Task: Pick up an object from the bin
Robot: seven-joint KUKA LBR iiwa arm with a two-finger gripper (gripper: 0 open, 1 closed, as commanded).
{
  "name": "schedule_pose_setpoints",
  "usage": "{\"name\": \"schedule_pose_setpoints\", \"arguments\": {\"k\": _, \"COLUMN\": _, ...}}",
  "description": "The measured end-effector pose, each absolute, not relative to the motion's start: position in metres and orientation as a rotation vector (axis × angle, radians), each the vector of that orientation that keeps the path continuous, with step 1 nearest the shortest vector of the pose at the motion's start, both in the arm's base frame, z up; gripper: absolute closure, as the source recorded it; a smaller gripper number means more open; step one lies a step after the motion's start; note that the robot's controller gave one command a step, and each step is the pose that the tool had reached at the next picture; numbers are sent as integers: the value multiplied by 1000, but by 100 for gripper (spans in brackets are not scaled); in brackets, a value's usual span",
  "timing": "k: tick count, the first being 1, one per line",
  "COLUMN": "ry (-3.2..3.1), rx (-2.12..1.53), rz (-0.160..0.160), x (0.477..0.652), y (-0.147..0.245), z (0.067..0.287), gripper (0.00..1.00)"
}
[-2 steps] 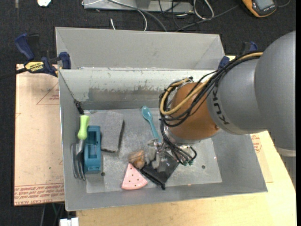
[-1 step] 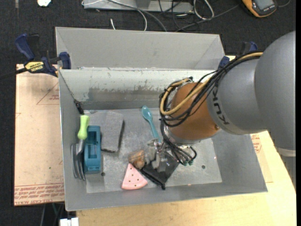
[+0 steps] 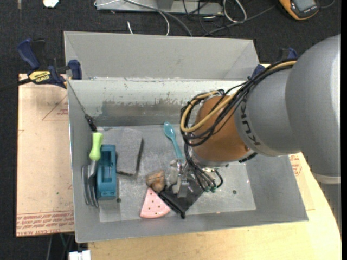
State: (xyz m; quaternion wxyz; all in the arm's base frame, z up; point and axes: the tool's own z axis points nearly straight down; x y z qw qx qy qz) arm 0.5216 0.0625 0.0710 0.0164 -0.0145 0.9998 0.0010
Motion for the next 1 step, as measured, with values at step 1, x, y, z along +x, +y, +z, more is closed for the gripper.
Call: {"name": "schedule_pose_setpoints", "arguments": {"k": 1, "ry": 3098, "rx": 264, "rz": 12, "x": 514, "y": 73, "z": 82, "gripper": 0}}
